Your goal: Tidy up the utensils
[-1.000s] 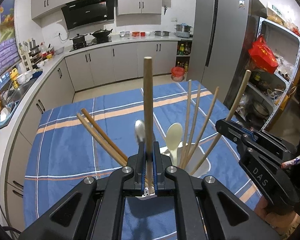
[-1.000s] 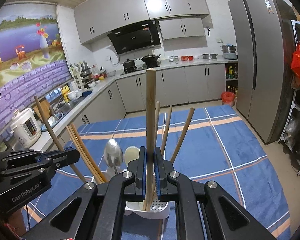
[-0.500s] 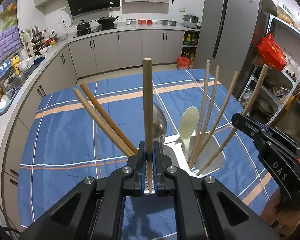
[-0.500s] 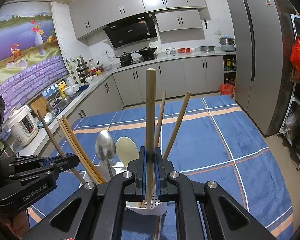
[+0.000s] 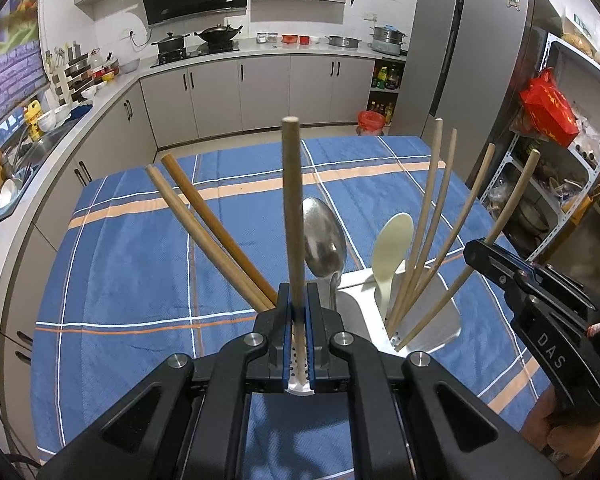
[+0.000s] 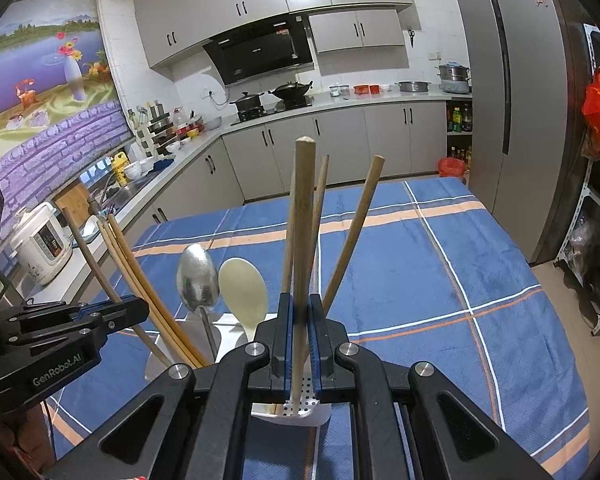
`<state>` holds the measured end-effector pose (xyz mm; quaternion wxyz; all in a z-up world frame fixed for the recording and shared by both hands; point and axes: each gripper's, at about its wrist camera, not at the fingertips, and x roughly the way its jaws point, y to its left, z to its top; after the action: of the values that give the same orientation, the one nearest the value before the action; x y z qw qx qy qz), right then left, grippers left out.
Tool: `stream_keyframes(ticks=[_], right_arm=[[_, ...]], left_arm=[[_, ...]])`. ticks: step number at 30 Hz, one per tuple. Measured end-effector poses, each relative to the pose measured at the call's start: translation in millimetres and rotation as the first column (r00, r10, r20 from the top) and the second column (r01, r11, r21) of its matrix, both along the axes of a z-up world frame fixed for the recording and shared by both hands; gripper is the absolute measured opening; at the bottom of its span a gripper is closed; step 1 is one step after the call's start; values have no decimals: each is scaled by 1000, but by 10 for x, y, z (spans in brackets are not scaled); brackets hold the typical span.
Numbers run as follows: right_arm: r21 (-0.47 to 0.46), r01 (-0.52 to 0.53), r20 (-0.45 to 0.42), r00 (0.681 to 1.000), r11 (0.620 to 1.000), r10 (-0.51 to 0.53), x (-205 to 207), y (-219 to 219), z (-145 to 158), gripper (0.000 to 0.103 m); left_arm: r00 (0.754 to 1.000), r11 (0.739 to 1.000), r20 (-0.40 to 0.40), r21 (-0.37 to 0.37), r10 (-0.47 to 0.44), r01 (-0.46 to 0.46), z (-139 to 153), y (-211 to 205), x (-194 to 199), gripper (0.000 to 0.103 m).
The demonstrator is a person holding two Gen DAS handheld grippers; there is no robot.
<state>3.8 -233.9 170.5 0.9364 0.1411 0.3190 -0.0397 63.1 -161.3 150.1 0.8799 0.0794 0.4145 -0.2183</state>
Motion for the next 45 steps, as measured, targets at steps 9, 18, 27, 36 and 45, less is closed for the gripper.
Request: stream_keyframes(ticks=[9,18,27,36,45], right_arm=[[-3,15,-3,1000,1000,-15,-1,-51,-57,8],[4,21,-7,1000,1000,-21,-18,-100,-74,8],[15,15,-8,1000,1000,-15,-32,-120,-89,9],[22,7,-10,1000,1000,-7,-65,-127,-106,9],[29,0,-11,1000,1000,1,-110,-92,-131,22]], left_arm=[[1000,1000,0,0,1,-1,4,7,10,5],[1000,1000,-8,-7,18,-18,4,29,12,5],[1000,1000,-14,-8,23,-23,1,41,-39,5],[999,999,-16,-12,30,-30,-5,50,-68,5],[998,997,-47,-60,40,-43,-7,155,-128,12]])
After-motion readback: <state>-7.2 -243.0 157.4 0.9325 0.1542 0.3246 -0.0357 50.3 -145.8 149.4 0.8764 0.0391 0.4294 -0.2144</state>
